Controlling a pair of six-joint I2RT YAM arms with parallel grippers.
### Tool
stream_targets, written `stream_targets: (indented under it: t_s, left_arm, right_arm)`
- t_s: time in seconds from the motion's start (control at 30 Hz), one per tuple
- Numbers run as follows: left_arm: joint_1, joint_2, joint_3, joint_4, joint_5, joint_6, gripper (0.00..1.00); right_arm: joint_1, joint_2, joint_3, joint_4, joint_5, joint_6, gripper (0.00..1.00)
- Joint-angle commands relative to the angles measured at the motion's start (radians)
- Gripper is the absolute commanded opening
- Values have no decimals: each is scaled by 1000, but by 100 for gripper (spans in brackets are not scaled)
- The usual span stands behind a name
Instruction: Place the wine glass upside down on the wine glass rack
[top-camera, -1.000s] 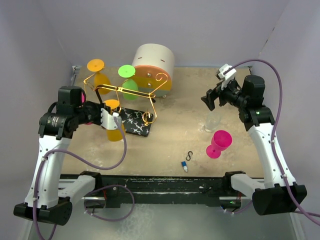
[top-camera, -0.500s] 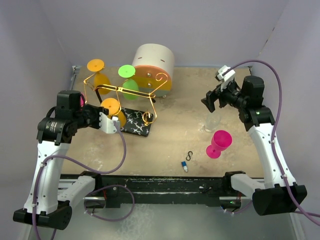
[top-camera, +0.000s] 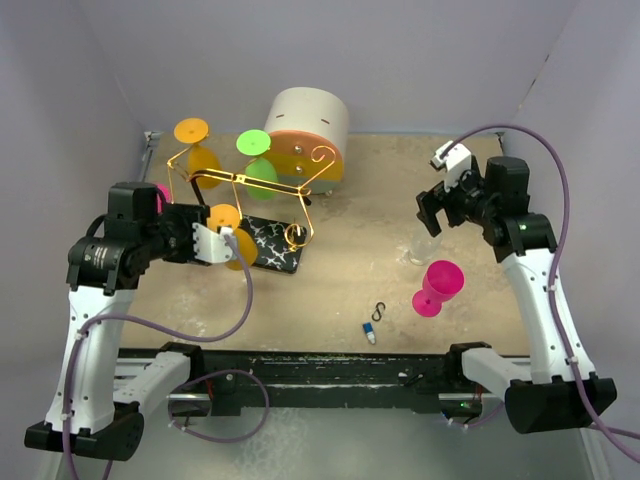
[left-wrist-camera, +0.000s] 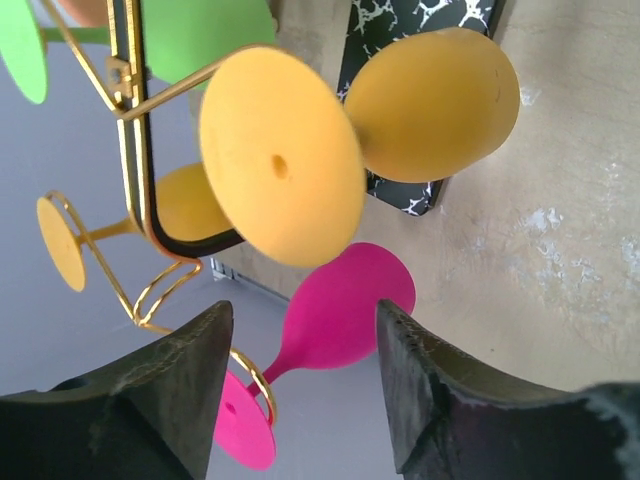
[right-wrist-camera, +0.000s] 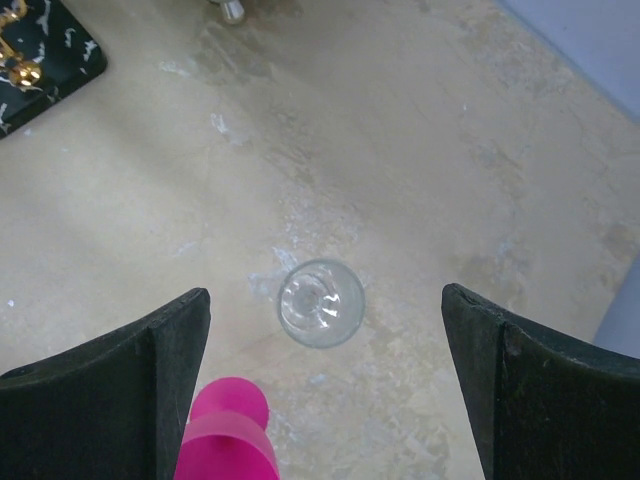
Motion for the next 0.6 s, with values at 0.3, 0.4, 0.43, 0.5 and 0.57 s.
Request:
stream_targets:
  t_s: [0.3, 0.4, 0.43, 0.5, 0.57]
  left_arm:
    - [5, 49, 145, 96, -131, -446, 72]
    - [5, 69, 213, 136, -149, -600, 75]
    - [5, 72, 230, 146, -146, -638, 78]
    - [5, 76, 250, 176, -155, -705, 85]
    - [5, 81, 261, 206, -184, -764, 91]
  right_arm:
    - [-4, -5, 84, -215, 156, -48, 98]
    - [-4, 19, 97, -250, 189, -58, 97]
    - [-4, 25, 96, -258, 202, -62, 96]
    - [-4, 34, 78, -237, 235, -55, 96]
    - [-4, 62, 73, -202, 259, -35, 95]
